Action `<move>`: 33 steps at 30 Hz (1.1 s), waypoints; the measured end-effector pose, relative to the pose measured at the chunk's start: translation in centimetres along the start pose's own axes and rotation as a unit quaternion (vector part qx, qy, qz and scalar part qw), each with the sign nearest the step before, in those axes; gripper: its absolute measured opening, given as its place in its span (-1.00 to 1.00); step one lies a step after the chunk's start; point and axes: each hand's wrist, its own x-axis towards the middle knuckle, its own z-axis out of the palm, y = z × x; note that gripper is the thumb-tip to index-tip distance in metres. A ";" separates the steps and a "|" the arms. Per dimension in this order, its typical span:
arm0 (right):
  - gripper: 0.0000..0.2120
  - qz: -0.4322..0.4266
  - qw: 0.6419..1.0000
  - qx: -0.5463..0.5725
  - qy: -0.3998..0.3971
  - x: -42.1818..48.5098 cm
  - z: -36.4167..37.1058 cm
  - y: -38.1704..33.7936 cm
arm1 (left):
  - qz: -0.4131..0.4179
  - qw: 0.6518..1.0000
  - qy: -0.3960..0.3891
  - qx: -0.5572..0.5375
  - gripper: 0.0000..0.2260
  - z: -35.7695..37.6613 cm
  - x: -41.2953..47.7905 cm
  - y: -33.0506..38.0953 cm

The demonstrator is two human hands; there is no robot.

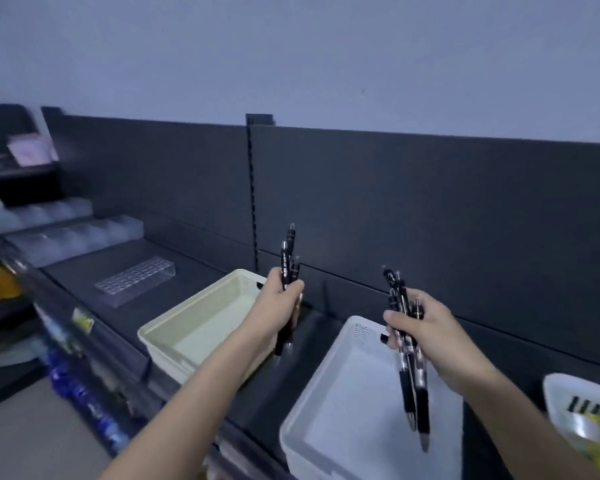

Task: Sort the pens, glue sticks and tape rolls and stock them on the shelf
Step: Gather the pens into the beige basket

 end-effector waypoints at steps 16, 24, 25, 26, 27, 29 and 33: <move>-0.87 0.233 0.967 0.046 0.097 18.1 26.8 6.2 | -0.128 0.922 -0.157 0.330 -0.87 -14.6 15.9 -11.3; -0.68 0.245 0.963 -0.096 0.062 18.2 27.2 8.0 | -0.112 0.836 -0.241 0.479 -0.71 -14.4 16.9 -13.2; -0.72 0.226 0.965 -0.128 0.044 18.0 27.1 7.5 | -0.102 0.829 -0.241 0.495 -0.72 -14.3 16.8 -13.0; -0.78 0.208 0.963 -0.168 0.025 17.5 26.8 6.8 | -0.084 0.824 -0.236 0.508 -0.73 -14.2 16.7 -12.7; -0.82 0.186 0.960 -0.208 0.008 17.0 26.6 6.1 | -0.065 0.824 -0.227 0.516 -0.74 -14.1 16.6 -12.2; -0.81 0.140 0.952 -0.272 0.001 15.8 25.5 4.7 | -0.015 0.828 -0.210 0.520 -0.75 -13.9 16.1 -11.2; -0.87 0.047 0.936 -0.344 0.061 12.0 21.5 2.7 | 0.086 0.855 -0.202 0.470 -0.69 -13.0 14.7 -9.1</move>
